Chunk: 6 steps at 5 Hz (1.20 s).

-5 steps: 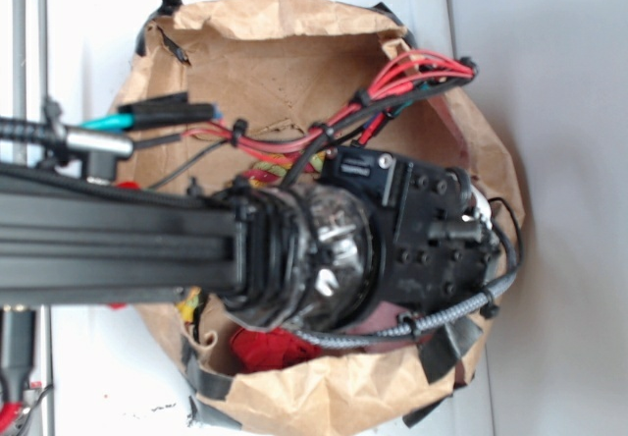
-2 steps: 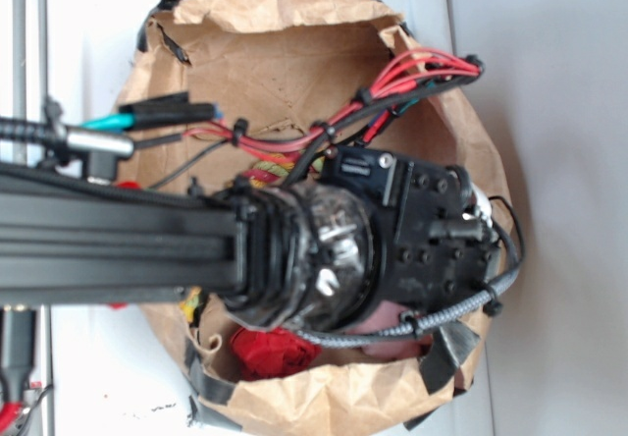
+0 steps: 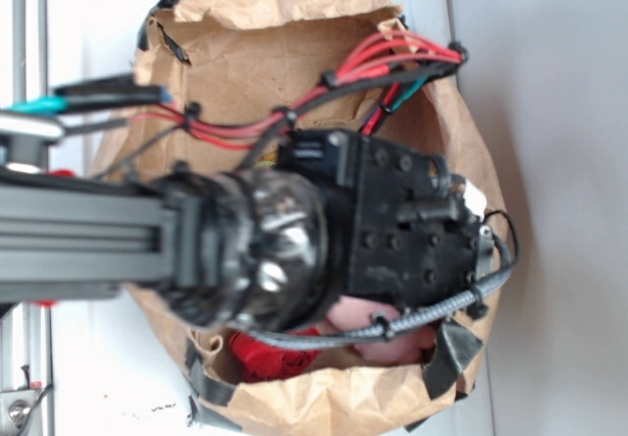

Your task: Grab the rock.

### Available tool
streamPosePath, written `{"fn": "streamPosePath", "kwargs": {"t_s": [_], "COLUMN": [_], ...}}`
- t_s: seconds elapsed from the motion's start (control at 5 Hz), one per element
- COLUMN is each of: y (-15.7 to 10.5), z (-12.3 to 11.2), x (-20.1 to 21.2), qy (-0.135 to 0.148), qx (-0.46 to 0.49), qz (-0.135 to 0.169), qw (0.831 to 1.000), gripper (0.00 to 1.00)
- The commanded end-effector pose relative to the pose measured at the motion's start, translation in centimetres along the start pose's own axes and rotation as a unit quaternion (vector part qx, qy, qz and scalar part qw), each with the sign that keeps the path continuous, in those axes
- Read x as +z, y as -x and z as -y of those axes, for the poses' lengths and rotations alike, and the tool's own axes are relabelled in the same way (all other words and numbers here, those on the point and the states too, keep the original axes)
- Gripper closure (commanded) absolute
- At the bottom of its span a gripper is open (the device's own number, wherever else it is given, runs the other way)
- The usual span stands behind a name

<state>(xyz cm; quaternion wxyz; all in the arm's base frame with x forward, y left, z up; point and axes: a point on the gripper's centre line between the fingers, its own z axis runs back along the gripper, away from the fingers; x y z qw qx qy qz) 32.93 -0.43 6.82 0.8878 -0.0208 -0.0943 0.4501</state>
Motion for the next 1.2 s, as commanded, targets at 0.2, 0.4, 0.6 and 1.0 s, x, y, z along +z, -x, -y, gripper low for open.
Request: {"fn": "streamPosePath", "kwargs": {"t_s": [0.2, 0.4, 0.6, 1.0], "y": [-3.6, -3.6, -3.4, -3.1], "z": [-1.5, -2.6, -3.6, -5.7], "x": [8.3, 9.9, 11.3, 14.4], "qy": [0.046, 0.032, 0.042, 0.081], "qx": [-0.204, -0.260, -0.273, -0.292], "qz": [-0.009, -0.008, -0.006, -0.005], "qw": [0.978, 0.965, 0.961, 0.953], "gripper": [1.00, 1.00, 1.00, 1.00]}}
